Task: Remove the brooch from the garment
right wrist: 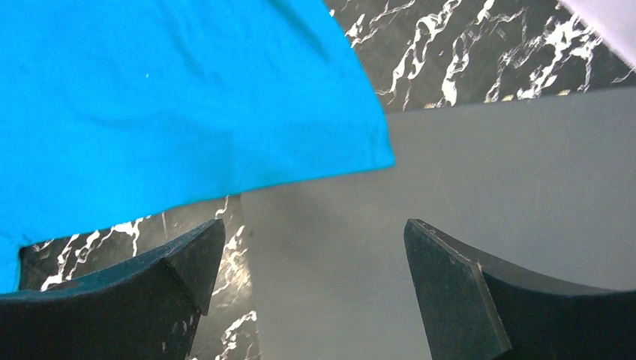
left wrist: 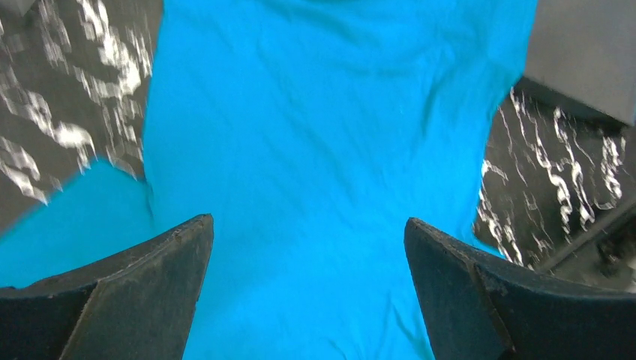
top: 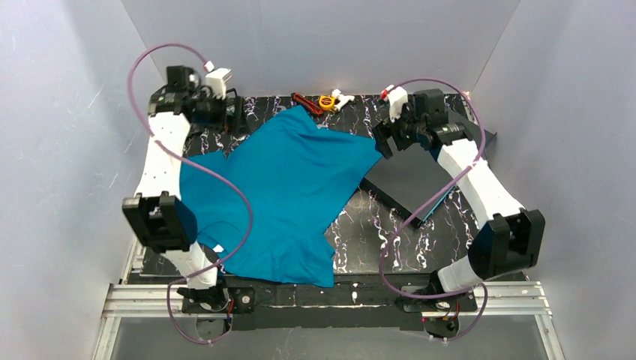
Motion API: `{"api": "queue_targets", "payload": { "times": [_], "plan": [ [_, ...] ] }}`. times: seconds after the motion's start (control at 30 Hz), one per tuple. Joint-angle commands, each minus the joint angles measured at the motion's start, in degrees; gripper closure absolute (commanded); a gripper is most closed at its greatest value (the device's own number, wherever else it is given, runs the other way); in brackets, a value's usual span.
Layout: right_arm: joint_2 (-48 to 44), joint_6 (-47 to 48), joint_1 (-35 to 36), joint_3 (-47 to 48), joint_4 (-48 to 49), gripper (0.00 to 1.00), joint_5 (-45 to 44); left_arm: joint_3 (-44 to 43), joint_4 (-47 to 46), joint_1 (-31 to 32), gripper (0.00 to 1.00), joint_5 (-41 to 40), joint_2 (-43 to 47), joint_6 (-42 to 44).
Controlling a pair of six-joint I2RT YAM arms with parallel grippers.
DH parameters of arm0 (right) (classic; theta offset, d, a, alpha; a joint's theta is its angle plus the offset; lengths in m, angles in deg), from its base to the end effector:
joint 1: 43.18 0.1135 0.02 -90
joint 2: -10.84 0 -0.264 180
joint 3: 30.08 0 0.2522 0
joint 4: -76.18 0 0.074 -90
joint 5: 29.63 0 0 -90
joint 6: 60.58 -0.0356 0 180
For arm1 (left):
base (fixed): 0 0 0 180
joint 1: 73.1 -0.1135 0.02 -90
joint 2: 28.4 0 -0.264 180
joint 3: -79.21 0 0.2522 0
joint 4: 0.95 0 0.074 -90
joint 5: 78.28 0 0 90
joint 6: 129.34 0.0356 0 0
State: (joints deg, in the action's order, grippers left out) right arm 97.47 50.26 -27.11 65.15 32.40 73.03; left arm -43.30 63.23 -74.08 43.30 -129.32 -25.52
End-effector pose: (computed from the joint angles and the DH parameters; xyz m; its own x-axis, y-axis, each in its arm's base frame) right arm 0.3272 0.1024 0.3521 -0.3601 -0.4650 -0.8088 -0.6102 0.7731 -0.1728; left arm 0.3816 -0.0121 0.3949 -0.5685 0.1938 -0.7996 0.5218 0.8363 -0.1683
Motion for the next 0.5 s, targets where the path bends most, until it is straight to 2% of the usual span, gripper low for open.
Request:
{"api": "queue_targets", "payload": {
  "times": [0.0,0.17,0.33,0.47],
  "plan": [
    [-7.47,-2.9,-1.48,-9.51,0.52,0.02,0.53,11.97,7.3,-7.15,0.02,8.31,12.43,2.89],
    [-13.31,-4.86,-3.63,-20.56,2.15,0.02,0.85,27.86,9.69,-14.39,0.02,8.13,23.8,8.4],
    [-16.34,-5.52,-4.78,-27.23,3.96,0.02,0.73,43.08,5.02,-14.85,0.02,5.28,33.56,8.06],
    [-16.86,-5.55,-5.11,-29.8,4.81,0.02,0.17,47.67,1.79,-14.88,0.02,4.89,35.75,7.25]
  ]
}}
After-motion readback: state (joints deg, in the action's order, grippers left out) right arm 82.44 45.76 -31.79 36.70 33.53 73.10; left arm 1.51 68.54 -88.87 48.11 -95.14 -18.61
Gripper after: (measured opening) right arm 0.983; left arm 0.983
